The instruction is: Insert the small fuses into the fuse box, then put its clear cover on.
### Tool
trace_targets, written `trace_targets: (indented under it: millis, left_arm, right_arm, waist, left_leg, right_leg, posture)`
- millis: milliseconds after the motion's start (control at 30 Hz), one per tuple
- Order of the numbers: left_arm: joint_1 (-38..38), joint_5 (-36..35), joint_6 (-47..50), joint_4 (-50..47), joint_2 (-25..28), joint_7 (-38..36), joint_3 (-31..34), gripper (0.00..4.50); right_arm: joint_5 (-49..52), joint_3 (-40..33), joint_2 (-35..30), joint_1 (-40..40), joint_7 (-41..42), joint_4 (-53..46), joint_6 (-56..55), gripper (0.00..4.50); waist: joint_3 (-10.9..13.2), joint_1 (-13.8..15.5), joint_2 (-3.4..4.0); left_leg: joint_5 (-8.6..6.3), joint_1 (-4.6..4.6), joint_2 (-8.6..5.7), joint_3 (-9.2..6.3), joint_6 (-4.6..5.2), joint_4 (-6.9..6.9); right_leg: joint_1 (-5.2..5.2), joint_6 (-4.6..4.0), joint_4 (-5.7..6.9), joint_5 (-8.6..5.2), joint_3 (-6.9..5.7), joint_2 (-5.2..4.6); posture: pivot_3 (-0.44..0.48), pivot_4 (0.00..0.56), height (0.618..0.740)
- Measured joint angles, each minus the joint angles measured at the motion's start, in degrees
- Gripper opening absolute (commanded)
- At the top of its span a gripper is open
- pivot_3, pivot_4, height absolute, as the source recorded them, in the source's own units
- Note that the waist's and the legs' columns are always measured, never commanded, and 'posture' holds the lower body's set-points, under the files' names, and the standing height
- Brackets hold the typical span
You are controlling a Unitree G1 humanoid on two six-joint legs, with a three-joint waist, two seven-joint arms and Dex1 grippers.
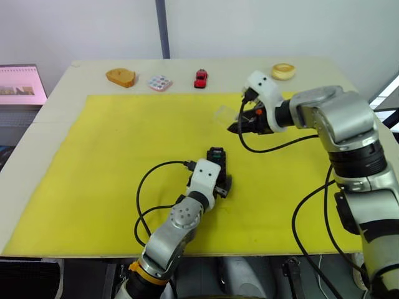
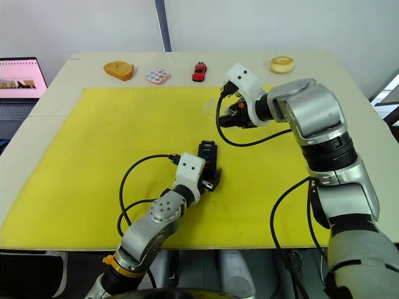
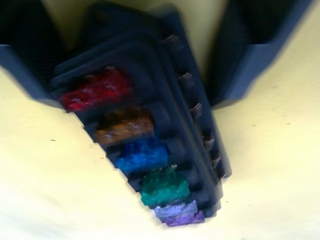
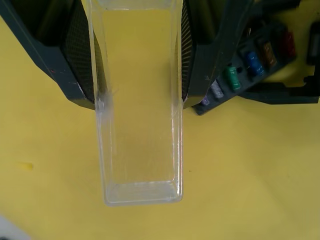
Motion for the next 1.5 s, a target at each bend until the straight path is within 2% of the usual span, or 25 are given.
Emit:
trace_targets:
  millis: [33,267,333,400,600,700,800,900,1000,1167,1200,1267,1300,1500]
  left_arm:
    - [-0.03,0.01,-0.38,0.28,0.00,0.41,0.01,2.53]
    - [0.00,-0.18,-0.07,-0.26,0.05,0.88,0.30,2.53]
    - [-0.35,-1.20,0.88,-0.83,0.15,-1.30,1.62,2.53]
    - [-1.87,-3.29,1.71,-0.93,2.59,-5.86,2.90,2.53]
    - [-8.62,-13.65,-2.61,0.73,22.29,-37.24,6.86,2.53]
    - [-12.99,-17.36,-8.48,6.83,29.69,-55.84,6.31,2.53]
    - [-17.96,-17.74,-17.17,17.12,32.54,-69.97,6.21,2.53]
    - [-22.91,-15.78,-25.72,27.88,31.12,-78.47,5.70,2.53]
    - [-28.13,-12.59,-33.96,39.10,27.61,-82.98,4.98,2.53]
    - [-31.70,-9.49,-40.17,46.55,25.65,-86.36,4.21,2.53]
    - [-31.87,-9.25,-39.92,46.75,25.61,-86.72,4.21,3.56]
    - [-32.16,-9.11,-39.03,46.87,25.66,-87.24,4.23,4.37]
    - [-32.19,-8.97,-38.84,46.79,25.66,-87.27,4.25,4.48]
    - [-30.66,-8.58,-38.20,44.39,26.19,-86.31,5.23,4.48]
  right_arm:
    - [0.23,-0.01,-0.07,0.00,-0.16,-0.06,0.00,1.69]
    - [0.95,-0.01,-0.53,0.00,-0.88,-0.17,-0.13,1.69]
    - [1.53,-0.01,-0.78,0.07,-1.03,-0.91,-0.12,1.69]
    - [2.30,-0.02,-1.42,0.38,-0.85,-2.50,-0.16,1.69]
    - [5.90,-0.72,-8.16,3.49,3.39,-8.31,-1.60,1.69]
    - [7.62,-1.38,-12.22,5.55,6.12,-11.75,-3.16,1.69]
    - [9.91,-2.05,-15.70,8.60,9.36,-16.06,-4.40,1.69]
    - [11.78,-2.37,-16.76,10.34,10.60,-18.95,-4.87,1.69]
    - [12.48,-2.45,-16.64,11.00,10.01,-20.95,-5.10,1.69]
    - [13.69,-2.89,-16.62,11.50,8.40,-22.26,-4.65,1.69]
    - [14.16,-3.18,-16.62,11.73,8.23,-22.85,-4.32,1.69]
    - [15.19,-3.59,-16.62,12.49,7.84,-24.36,-3.65,1.69]
    - [15.83,-3.62,-16.62,12.81,7.72,-24.99,-3.19,1.69]
    - [19.24,-3.70,-16.53,13.14,7.09,-27.53,0.11,1.69]
  waist:
    - [0.00,-0.04,0.00]
    - [0.00,-0.16,0.00]
    - [0.00,-0.14,0.00]
    - [0.00,-0.08,0.00]
    - [0.02,-0.02,0.02]
    - [0.04,0.09,0.01]
    - [0.04,0.03,0.01]
    - [0.05,-0.05,0.00]
    - [0.05,0.00,0.00]
    - [0.04,0.06,0.00]
    - [0.04,0.04,0.00]
    - [0.04,0.02,0.01]
    - [0.04,0.02,0.01]
    - [0.04,-0.07,0.01]
  left_leg:
    - [0.00,0.00,0.00,0.00,0.00,0.00]
    - [0.00,0.00,0.01,0.00,0.00,-0.01]
    - [0.00,0.00,0.01,0.00,0.00,-0.02]
    - [0.00,-0.01,0.01,-0.02,0.00,-0.03]
    - [-0.01,-0.12,0.01,0.02,0.00,-0.07]
    - [-0.01,-0.13,0.01,0.01,0.00,-0.13]
    - [-0.01,-0.12,0.02,0.04,0.00,-0.12]
    - [-0.01,-0.12,0.03,0.06,0.00,-0.09]
    - [-0.01,-0.13,0.03,0.05,0.00,-0.08]
    - [-0.01,-0.13,0.03,0.03,0.01,-0.08]
    - [-0.01,-0.12,0.04,0.03,0.01,-0.08]
    - [-0.01,-0.10,0.05,0.01,0.01,-0.08]
    - [-0.01,-0.10,0.05,0.01,0.01,-0.08]
    - [-0.01,-0.10,0.08,0.00,0.01,-0.09]
  right_leg:
    - [0.00,0.00,0.00,0.00,0.00,0.00]
    - [-0.01,0.00,0.00,0.00,0.00,0.03]
    - [-0.03,0.00,0.00,0.00,0.00,0.04]
    - [-0.03,-0.01,0.00,-0.01,-0.01,0.05]
    - [-0.11,-0.01,-0.10,-0.02,-0.05,0.02]
    - [-0.14,-0.03,-0.14,-0.04,-0.08,0.03]
    - [-0.13,-0.04,-0.15,-0.04,-0.07,0.03]
    - [-0.13,-0.02,-0.15,-0.04,-0.05,0.03]
    - [-0.14,-0.02,-0.14,-0.03,-0.05,0.05]
    - [-0.14,-0.01,-0.13,-0.03,-0.04,0.04]
    - [-0.13,-0.01,-0.12,-0.03,-0.04,0.04]
    - [-0.11,-0.01,-0.11,-0.03,-0.04,0.05]
    - [-0.11,-0.01,-0.10,-0.03,-0.04,0.05]
    - [-0.13,-0.01,-0.08,-0.03,-0.05,0.06]
  posture:
    - [0.000,0.150,0.740]
    - [0.000,0.150,0.740]
    - [0.000,0.150,0.740]
    - [0.000,0.150,0.740]
    - [0.000,0.150,0.740]
    - [0.000,0.150,0.740]
    - [0.000,0.150,0.740]
    - [0.000,0.150,0.740]
    - [0.000,0.150,0.740]
    - [0.000,0.150,0.740]
    - [0.000,0.150,0.740]
    - [0.000,0.150,0.740]
    - [0.000,0.150,0.740]
    - [0.000,0.150,0.740]
